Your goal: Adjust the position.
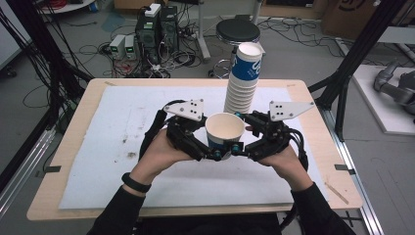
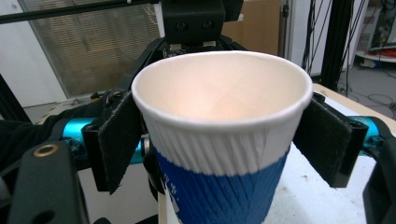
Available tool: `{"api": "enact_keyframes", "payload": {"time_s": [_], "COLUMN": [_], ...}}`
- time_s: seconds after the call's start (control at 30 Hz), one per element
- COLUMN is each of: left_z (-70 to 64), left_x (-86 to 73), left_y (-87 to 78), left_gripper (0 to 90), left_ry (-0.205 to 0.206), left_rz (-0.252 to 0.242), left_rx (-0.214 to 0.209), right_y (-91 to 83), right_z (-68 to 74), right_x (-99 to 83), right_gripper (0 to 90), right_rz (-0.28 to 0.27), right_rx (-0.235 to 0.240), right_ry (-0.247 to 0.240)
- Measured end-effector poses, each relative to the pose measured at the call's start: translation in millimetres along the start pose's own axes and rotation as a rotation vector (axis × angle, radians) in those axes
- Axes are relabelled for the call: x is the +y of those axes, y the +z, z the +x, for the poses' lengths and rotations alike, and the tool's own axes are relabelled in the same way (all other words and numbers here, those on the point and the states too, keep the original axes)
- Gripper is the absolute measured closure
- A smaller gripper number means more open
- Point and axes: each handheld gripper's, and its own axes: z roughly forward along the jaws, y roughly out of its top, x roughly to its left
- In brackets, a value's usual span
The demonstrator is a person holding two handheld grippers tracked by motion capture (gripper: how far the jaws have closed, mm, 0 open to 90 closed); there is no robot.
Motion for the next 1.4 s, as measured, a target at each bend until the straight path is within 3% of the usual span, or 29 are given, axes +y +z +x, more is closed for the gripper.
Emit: {"api": "enact_keyframes", "payload": {"time_s": [0.27, 0.4, 0.73, 0.93, 1.2, 1.4], "left_z": [-0.4, -1.3, -1.6, -0.7, -0.7, -0.3], "left_x": [0.0, 0.9, 1.7, 0.3, 0.1, 0.0], "left_y": [1.4, 3.0, 0.4, 0.1, 0.0, -3.6], "left_gripper": [26.3, 21.1, 20.6, 25.4, 25.2, 25.3], "left_ry": [0.004, -0.006, -0.013, -0.013, -0.012, -0.015], "left_rz": [-0.004, -0.016, -0.066, -0.07, -0.063, -0.066], "left_rx": [-0.008, 0.005, 0.004, -0.009, -0.011, -0.005], "right_y": [1.2, 2.3, 3.6, 3.9, 4.6, 0.1], "right_z": [0.4, 0.1, 1.9, 2.2, 2.5, 3.6], "right_x": [-1.2, -1.8, -1.8, -1.9, -2.1, 0.2], "right_gripper": [23.4, 23.9, 24.1, 23.9, 19.4, 18.0], "right_rz": [0.001, -0.006, -0.026, -0.03, -0.025, -0.03], "right_rx": [0.001, 0.006, -0.007, -0.01, -0.004, -0.024], "right_ry": [-0.007, -0.006, -0.005, -0.002, 0.006, -0.023]}}
